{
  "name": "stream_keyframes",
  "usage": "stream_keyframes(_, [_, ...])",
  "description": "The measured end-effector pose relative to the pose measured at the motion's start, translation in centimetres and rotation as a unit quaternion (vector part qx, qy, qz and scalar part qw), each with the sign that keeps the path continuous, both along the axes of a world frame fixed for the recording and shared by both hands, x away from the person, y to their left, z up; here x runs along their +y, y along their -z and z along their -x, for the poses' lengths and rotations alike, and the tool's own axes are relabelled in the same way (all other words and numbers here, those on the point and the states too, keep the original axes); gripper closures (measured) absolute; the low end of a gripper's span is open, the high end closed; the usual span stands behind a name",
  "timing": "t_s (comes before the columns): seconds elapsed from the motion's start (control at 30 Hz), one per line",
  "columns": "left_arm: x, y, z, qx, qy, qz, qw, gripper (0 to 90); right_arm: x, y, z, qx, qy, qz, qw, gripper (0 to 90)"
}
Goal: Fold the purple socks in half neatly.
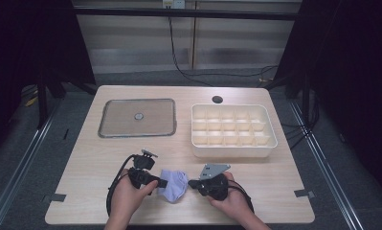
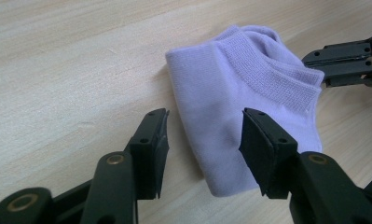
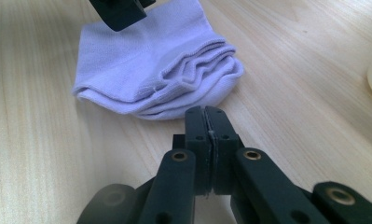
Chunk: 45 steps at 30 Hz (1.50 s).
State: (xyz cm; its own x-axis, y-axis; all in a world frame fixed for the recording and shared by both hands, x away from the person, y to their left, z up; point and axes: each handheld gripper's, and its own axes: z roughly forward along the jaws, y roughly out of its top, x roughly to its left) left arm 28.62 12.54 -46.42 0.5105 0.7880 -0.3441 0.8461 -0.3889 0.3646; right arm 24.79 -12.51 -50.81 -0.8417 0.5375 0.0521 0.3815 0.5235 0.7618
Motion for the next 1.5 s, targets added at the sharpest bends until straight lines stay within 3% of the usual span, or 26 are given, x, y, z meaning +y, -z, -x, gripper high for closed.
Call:
stream_keyframes(0.4, [-0.07, 0.33, 0.07, 0.006, -0.004, -0.001, 1.0000, 54.7, 0.04, 0.00, 0.00, -0.002, -0.001, 0.001, 1.0000, 88.8])
stream_keyframes(0.9, [0.04, 0.33, 0.32, -0.005, -0.008, -0.001, 1.0000, 56.6, 0.05, 0.00, 0.01, -0.003, 0.000, 0.001, 1.0000, 88.8])
stream_keyframes(1.5, [0.13, 0.38, 0.31, 0.006, -0.013, 0.000, 0.9999, 65.9, 0.09, 0.00, 0.03, -0.003, 0.000, 0.003, 1.0000, 89.3])
